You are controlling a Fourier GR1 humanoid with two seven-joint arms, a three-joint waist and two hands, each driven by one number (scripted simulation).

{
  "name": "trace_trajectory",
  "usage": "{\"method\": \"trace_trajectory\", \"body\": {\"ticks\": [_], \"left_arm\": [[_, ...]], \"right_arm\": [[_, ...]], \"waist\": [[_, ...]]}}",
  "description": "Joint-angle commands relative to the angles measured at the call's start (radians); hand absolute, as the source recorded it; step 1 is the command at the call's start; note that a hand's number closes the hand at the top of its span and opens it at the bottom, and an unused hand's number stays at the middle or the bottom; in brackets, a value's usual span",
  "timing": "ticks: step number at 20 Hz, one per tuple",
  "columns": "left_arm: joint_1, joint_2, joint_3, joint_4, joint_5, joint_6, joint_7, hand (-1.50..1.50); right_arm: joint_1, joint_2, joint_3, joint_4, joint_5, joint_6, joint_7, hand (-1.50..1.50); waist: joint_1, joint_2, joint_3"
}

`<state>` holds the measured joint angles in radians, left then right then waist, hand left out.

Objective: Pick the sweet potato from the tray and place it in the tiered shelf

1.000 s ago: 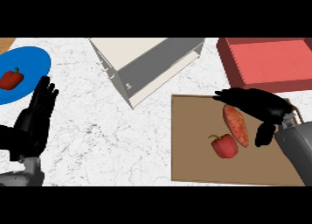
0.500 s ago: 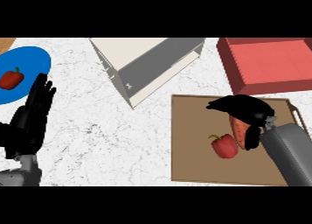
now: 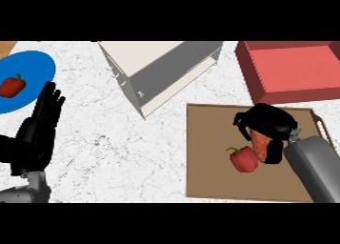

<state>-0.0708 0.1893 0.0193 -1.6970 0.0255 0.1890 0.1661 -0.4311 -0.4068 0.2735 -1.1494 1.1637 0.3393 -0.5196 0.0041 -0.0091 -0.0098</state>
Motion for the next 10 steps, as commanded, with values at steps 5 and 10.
{"method": "trace_trajectory", "body": {"ticks": [5,10], "left_arm": [[0.011,-0.022,-0.004,-0.013,-0.011,-0.001,0.014,0.00],[-0.017,0.008,0.005,-0.057,-0.028,0.007,0.079,0.00]], "right_arm": [[0.084,0.203,0.051,-0.191,0.052,0.046,0.239,1.50],[0.133,0.362,0.090,-0.276,0.037,0.155,0.372,1.50]], "waist": [[-0.007,0.007,0.009],[-0.011,0.005,0.010]]}}
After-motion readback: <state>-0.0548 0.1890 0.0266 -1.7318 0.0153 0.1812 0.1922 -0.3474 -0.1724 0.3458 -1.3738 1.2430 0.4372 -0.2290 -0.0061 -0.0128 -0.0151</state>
